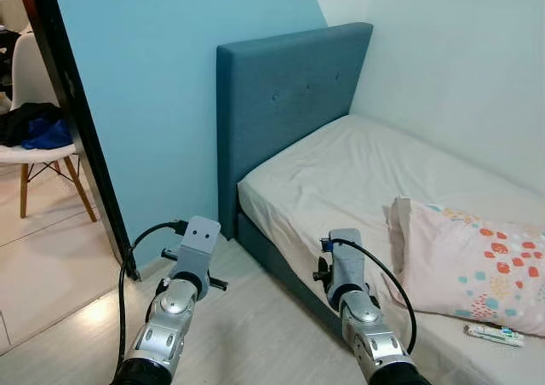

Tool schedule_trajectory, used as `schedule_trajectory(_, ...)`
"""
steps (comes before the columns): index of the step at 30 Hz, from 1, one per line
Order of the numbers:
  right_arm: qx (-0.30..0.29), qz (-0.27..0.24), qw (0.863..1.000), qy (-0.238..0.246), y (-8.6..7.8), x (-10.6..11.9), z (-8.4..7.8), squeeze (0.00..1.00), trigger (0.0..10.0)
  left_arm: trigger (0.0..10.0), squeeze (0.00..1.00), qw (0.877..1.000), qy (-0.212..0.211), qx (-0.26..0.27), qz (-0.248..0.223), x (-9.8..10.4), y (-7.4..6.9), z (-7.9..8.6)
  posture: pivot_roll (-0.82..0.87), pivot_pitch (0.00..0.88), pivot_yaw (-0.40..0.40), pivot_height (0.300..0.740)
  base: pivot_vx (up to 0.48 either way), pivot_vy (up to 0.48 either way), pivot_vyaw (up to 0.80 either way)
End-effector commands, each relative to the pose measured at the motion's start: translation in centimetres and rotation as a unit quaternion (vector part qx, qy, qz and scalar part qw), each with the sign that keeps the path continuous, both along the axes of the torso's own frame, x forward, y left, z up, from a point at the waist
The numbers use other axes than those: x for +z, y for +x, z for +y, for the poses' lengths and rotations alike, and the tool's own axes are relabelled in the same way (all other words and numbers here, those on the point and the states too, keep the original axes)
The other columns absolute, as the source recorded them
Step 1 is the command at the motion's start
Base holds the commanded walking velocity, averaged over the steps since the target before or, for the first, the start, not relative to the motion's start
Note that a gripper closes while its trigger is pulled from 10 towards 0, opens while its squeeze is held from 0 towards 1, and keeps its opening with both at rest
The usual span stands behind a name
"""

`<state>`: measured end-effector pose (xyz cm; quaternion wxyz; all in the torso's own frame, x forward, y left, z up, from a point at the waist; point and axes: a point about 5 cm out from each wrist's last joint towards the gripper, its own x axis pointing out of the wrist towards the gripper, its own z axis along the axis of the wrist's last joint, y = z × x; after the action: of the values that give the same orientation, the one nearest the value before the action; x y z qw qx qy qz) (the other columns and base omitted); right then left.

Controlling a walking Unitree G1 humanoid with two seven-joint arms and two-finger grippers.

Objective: Clean up the room

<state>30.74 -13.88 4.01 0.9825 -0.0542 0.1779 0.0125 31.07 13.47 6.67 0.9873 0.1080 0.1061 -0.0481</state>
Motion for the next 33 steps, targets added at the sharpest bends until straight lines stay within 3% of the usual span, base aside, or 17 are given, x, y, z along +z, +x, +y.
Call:
schedule_trajectory(1,0.004,-0.003,1.000,-0.005,0.19,0.22,0.00,0.00,10.0,10.0,0.00,1.000,-0.001,-0.001,0.006,-0.14,-0.11,0.07,0.02,0.000,-0.076,0.740,0.000,0.000,0.80)
schedule_trajectory(5,0.002,-0.003,1.000,-0.004,0.17,0.20,0.03,0.00,10.0,10.0,0.00,1.000,-0.001,-0.001,0.006,-0.11,-0.08,0.05,0.02,0.000,-0.076,0.740,0.000,0.000,0.80)
schedule_trajectory(9,-0.013,-0.006,1.000,0.018,0.09,0.19,-0.11,0.00,10.0,10.0,0.00,1.000,-0.003,-0.001,0.006,-0.05,-0.01,0.04,0.02,0.000,-0.074,0.740,0.000,0.000,0.00)
schedule_trajectory(29,-0.019,-0.005,0.999,0.030,0.10,0.19,-0.24,0.00,10.0,10.0,0.00,1.000,-0.004,-0.001,0.006,0.00,0.13,-0.04,0.02,0.000,-0.072,0.740,0.000,0.000,0.00)
schedule_trajectory(33,-0.019,-0.007,0.999,0.028,0.13,0.25,-0.40,0.00,10.0,10.0,0.00,1.000,-0.004,-0.002,0.006,-0.02,0.15,-0.13,0.02,0.000,-0.072,0.740,0.000,0.000,-0.73)
